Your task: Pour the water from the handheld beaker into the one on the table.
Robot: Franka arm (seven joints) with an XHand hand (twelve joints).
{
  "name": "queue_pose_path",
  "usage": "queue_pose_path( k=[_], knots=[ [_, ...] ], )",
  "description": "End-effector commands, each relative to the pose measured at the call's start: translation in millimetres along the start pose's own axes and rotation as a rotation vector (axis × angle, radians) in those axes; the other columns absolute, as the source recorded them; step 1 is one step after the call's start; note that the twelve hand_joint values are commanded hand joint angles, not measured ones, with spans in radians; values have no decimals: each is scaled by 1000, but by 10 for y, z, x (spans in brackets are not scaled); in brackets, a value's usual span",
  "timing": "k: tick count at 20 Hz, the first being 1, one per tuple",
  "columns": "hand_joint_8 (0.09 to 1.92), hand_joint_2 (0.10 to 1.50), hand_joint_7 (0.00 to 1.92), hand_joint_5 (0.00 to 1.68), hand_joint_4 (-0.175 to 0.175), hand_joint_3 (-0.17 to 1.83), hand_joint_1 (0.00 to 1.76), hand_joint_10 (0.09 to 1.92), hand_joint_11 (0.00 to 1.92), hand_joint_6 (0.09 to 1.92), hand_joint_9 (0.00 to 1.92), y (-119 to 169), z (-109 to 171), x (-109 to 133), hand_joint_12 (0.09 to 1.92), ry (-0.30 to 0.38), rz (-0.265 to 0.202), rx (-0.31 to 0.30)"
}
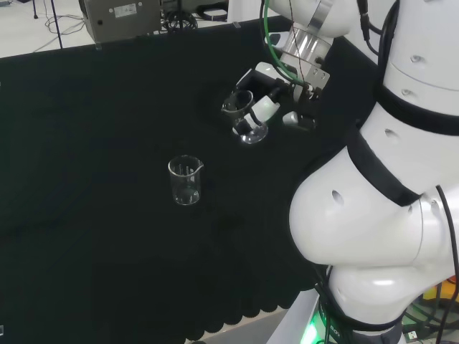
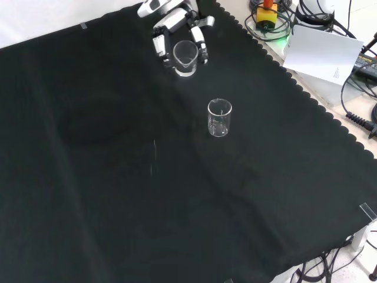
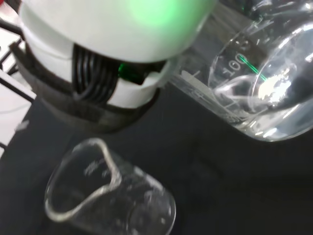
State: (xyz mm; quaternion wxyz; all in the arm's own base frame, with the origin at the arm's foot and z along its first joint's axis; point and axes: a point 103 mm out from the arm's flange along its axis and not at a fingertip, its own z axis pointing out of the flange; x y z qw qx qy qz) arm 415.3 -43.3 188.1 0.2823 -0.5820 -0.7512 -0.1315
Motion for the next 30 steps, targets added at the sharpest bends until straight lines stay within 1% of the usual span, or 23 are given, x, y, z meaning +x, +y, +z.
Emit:
queue_pose_path(
  k=[1,5,9,13,17,19,23,28,30],
  knots=[
    [517,682,1333,1366,-175,495,1431,87,1352,396,1605,-240,89,233,623,-89,15,90],
    [512,681,1335,1368,-175,497,1432,87,1354,394,1606,-282,126,408,622,-147,0,131],
    [501,678,1339,1370,-175,499,1432,87,1355,389,1608,-270,274,552,621,-189,13,185],
    [494,676,1343,1373,-175,503,1432,87,1357,385,1610,-228,429,677,620,-229,17,255],
    [487,673,1346,1376,-175,506,1432,87,1359,380,1611,-176,544,760,618,-291,41,301],
    [487,673,1346,1376,-175,507,1432,87,1360,379,1611,-152,592,788,618,-321,55,311],
    [486,672,1346,1377,-175,508,1432,87,1362,378,1611,-101,672,810,617,-346,76,351],
    [485,671,1347,1378,-175,509,1433,87,1364,376,1612,-39,723,840,616,-405,107,408],
    [484,671,1347,1379,-175,510,1433,87,1364,376,1612,-25,732,833,616,-417,119,421]
  ],
)
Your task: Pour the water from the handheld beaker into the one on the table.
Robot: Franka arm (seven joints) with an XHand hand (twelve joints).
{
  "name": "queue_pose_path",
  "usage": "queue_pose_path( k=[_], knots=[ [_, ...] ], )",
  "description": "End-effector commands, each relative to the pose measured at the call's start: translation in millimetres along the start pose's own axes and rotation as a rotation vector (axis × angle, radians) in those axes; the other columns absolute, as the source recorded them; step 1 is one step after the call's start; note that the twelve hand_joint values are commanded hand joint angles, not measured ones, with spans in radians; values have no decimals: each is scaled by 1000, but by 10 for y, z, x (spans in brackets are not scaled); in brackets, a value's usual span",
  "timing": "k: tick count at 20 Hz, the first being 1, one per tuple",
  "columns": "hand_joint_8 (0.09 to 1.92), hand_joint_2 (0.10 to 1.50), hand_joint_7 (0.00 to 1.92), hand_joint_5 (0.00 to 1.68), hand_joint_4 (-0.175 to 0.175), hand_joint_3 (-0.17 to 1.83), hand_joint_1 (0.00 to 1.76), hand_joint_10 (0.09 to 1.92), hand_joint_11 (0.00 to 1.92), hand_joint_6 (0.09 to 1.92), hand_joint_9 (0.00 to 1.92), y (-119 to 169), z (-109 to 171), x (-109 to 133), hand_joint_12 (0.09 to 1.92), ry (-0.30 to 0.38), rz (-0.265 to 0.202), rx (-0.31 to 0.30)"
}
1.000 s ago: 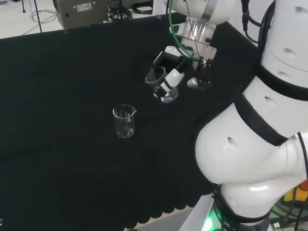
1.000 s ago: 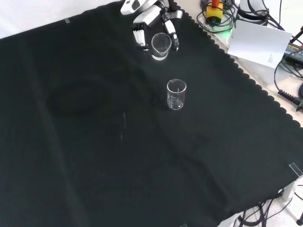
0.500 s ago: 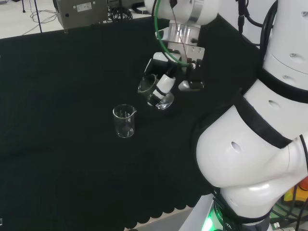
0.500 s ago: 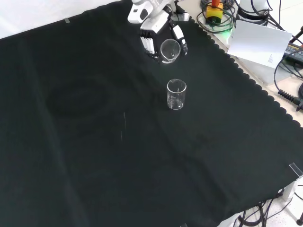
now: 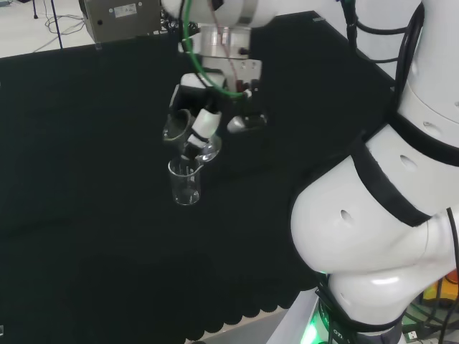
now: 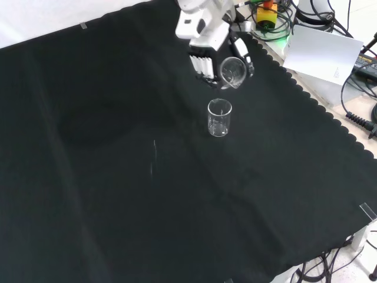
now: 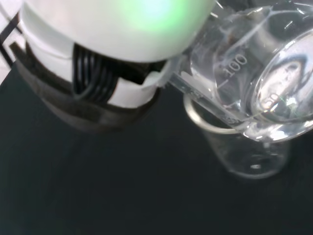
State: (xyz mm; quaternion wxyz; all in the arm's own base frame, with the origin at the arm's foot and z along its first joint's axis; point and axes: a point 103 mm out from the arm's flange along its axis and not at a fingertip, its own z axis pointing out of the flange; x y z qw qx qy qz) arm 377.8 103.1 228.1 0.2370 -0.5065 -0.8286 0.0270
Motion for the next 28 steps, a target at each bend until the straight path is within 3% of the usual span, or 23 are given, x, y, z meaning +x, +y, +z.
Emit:
queue_pose_path(
  k=[1,18,28],
  knots=[
    [483,671,1348,1379,-175,510,1433,87,1363,376,1612,-44,361,-559,615,-100,236,218],
    [470,668,1352,1381,-175,513,1433,87,1365,372,1615,-240,142,-891,612,-92,303,166],
    [467,668,1353,1382,-175,514,1433,87,1366,370,1615,-265,118,-889,611,-84,285,155]
  ],
)
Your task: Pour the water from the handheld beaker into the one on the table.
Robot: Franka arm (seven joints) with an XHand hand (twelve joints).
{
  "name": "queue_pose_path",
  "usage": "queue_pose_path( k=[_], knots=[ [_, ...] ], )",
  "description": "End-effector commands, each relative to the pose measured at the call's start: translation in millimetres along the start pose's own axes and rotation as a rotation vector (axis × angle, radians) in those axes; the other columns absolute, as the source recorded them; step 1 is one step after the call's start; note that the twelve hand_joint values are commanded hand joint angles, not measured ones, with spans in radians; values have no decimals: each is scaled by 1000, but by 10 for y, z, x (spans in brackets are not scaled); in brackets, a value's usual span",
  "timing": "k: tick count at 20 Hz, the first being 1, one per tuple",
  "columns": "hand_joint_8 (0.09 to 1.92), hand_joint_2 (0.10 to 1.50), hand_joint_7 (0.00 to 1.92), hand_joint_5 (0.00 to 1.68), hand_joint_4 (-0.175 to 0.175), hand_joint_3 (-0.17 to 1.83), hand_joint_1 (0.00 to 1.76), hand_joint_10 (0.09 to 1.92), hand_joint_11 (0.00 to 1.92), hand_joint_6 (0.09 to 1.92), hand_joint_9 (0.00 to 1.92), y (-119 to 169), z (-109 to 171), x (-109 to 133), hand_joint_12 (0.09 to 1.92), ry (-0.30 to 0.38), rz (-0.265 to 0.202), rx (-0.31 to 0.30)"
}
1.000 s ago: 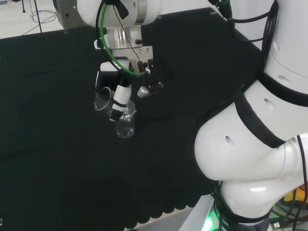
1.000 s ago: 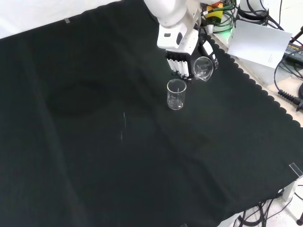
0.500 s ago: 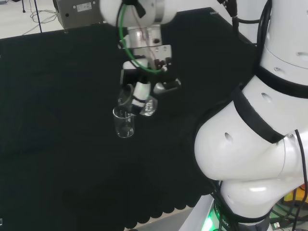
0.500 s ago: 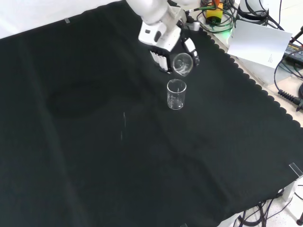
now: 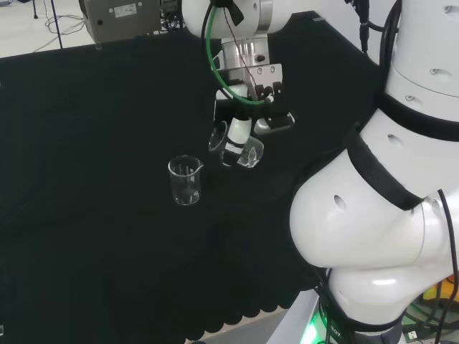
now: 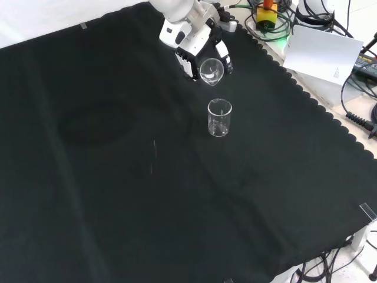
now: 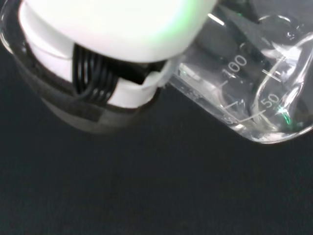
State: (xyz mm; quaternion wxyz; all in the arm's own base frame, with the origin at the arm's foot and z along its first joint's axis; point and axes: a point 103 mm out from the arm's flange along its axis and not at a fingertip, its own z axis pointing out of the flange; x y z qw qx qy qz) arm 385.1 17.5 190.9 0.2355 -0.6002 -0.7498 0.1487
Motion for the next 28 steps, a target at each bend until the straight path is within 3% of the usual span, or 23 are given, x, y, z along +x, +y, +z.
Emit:
queue_pose_path(
  k=[1,12,16,28],
  knots=[
    [467,668,1354,1382,-175,514,1433,87,1366,370,1615,-21,-12,-1,611,-1,-10,-7],
    [464,668,1355,1383,-175,512,1433,87,1365,368,1614,80,-8,203,609,-61,-11,18],
    [463,669,1355,1383,-175,512,1433,87,1365,368,1615,110,-37,271,609,-99,1,31],
    [463,669,1354,1383,-175,512,1433,87,1366,368,1616,150,-42,394,609,-131,38,64]
  ],
)
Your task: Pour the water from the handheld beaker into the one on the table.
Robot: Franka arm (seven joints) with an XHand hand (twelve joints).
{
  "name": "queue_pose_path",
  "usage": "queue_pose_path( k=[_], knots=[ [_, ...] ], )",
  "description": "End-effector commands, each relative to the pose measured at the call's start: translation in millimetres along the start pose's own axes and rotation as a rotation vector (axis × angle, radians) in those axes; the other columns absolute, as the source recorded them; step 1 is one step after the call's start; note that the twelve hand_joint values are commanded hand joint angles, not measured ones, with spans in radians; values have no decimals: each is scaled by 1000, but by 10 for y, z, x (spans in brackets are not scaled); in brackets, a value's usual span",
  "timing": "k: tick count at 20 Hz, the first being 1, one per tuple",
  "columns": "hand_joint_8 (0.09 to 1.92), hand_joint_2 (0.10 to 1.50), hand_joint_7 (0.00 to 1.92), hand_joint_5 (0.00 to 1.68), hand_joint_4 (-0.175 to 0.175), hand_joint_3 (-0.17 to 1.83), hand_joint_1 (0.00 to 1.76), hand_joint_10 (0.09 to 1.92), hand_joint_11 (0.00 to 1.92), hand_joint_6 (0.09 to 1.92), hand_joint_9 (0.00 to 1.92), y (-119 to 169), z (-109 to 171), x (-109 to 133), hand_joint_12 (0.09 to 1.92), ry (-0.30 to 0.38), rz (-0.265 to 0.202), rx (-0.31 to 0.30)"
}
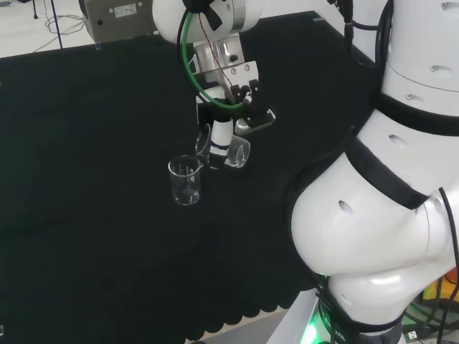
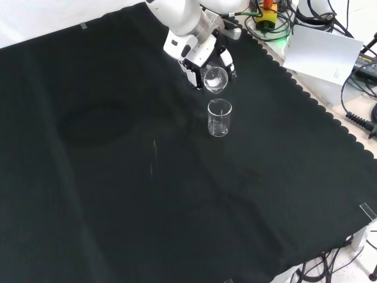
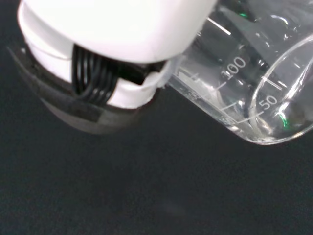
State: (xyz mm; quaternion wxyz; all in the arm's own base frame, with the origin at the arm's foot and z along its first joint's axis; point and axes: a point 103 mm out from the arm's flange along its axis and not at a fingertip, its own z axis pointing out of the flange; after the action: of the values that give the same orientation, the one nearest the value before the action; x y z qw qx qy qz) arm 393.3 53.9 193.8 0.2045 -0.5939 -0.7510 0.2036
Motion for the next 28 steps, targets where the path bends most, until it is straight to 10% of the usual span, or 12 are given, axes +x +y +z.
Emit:
queue_pose_path(
  k=[1,28],
  knots=[
    [463,669,1354,1382,-175,512,1433,87,1366,368,1616,13,-7,48,609,-25,18,22],
    [464,670,1354,1381,-175,511,1433,87,1364,370,1614,45,-53,225,609,-145,142,130]
  ],
)
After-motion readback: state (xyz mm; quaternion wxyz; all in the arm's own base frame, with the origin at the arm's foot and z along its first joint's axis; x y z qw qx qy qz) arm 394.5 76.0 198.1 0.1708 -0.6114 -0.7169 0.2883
